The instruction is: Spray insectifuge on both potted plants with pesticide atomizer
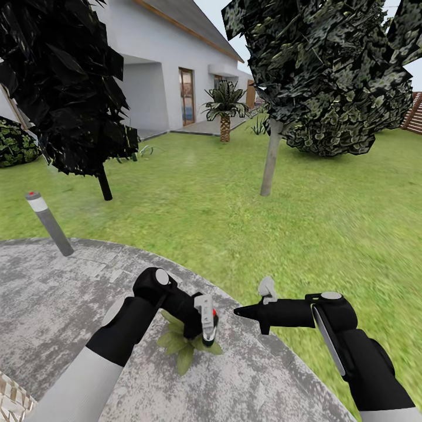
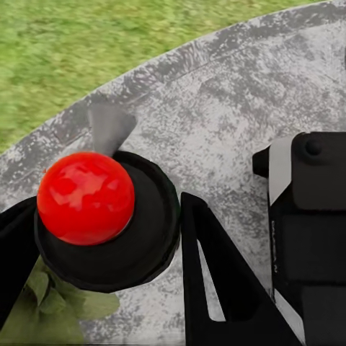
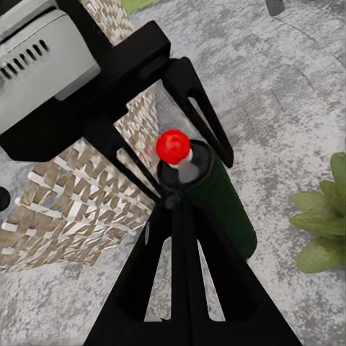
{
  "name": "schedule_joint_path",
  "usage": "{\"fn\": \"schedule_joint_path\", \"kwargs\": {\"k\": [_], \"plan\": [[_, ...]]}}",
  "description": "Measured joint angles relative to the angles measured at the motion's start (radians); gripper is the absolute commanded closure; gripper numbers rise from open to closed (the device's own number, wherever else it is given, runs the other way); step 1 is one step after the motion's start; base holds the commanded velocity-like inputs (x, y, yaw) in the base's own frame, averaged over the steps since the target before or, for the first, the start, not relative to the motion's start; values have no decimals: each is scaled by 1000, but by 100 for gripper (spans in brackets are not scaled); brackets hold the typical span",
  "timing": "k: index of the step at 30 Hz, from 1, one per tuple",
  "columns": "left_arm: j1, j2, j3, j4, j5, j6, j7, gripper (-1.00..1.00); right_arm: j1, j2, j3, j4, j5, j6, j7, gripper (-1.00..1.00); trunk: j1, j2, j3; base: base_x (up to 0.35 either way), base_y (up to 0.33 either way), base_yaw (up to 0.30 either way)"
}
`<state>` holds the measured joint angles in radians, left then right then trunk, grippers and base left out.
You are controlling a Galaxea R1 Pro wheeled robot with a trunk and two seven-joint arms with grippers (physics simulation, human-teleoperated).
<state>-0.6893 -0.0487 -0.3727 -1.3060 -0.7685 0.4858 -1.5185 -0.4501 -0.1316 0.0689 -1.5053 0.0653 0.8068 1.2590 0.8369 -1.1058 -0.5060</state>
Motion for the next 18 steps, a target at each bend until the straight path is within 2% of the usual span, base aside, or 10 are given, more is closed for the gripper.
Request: {"fn": "schedule_joint_path", "kwargs": {"k": [5, 16, 18], "plan": [[0, 0, -1, 0, -1, 10, 27, 100, 0, 0, 0, 0, 0, 0, 0, 100, 0, 0, 0, 0, 0, 0], [6, -1, -3, -3, -1, 13, 27, 100, 0, -2, -1, 0, 4, -1, 1, 100, 0, 0, 0, 0, 0, 0], [7, -1, -15, -3, -1, 14, 26, 100, 0, -2, -1, 0, 4, -1, 1, 100, 0, 0, 0, 0, 0, 0]]}}
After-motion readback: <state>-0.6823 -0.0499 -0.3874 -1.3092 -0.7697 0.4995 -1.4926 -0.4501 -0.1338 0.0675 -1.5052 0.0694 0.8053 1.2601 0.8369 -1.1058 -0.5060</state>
